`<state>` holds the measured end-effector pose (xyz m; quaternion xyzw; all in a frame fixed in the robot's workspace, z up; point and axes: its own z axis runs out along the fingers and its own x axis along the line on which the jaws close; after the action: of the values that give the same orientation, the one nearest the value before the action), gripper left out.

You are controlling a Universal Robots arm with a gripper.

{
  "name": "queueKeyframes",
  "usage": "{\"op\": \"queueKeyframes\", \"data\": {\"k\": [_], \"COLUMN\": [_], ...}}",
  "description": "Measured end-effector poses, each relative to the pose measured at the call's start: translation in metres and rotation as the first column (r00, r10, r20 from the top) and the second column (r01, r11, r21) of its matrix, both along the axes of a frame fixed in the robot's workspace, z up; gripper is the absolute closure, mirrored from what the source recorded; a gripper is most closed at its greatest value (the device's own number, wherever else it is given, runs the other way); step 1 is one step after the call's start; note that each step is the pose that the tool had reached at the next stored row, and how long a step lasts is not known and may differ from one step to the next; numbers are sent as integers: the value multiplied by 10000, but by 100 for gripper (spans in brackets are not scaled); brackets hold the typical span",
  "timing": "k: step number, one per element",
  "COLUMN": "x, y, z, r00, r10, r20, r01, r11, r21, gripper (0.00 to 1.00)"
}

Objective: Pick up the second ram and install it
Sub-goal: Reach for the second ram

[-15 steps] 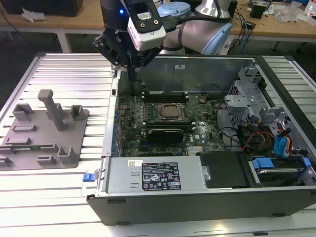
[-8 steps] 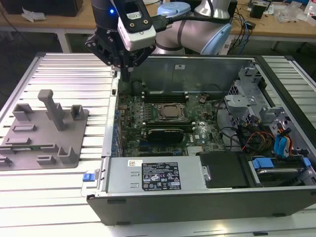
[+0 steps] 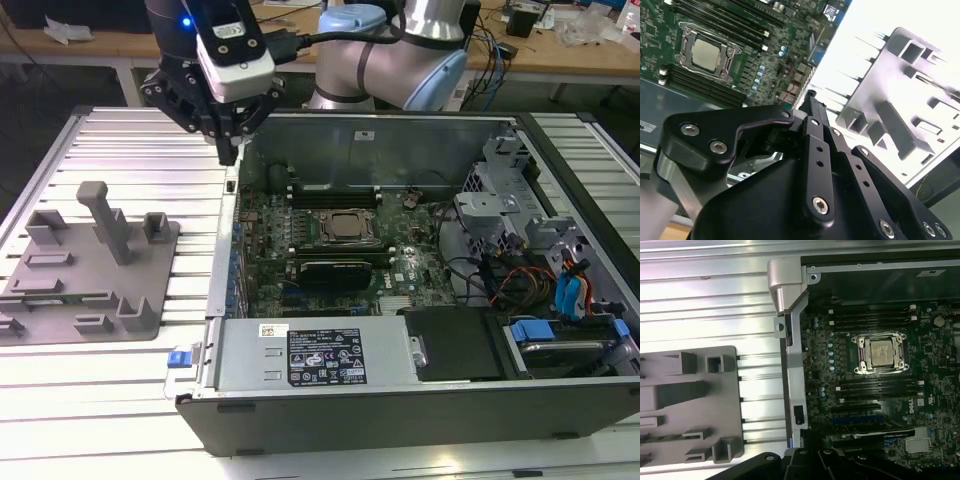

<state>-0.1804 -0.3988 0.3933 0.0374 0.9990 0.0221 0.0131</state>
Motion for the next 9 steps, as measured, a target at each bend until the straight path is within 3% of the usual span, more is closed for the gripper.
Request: {"op": "queueKeyframes", "data": {"k": [9], "x": [-345], "y": [0], "z": [0], "r00": [10000], "r10": [0], "r20": [23], "r01": [0], "r11": [10000], "r21": [1], "gripper": [92]}}
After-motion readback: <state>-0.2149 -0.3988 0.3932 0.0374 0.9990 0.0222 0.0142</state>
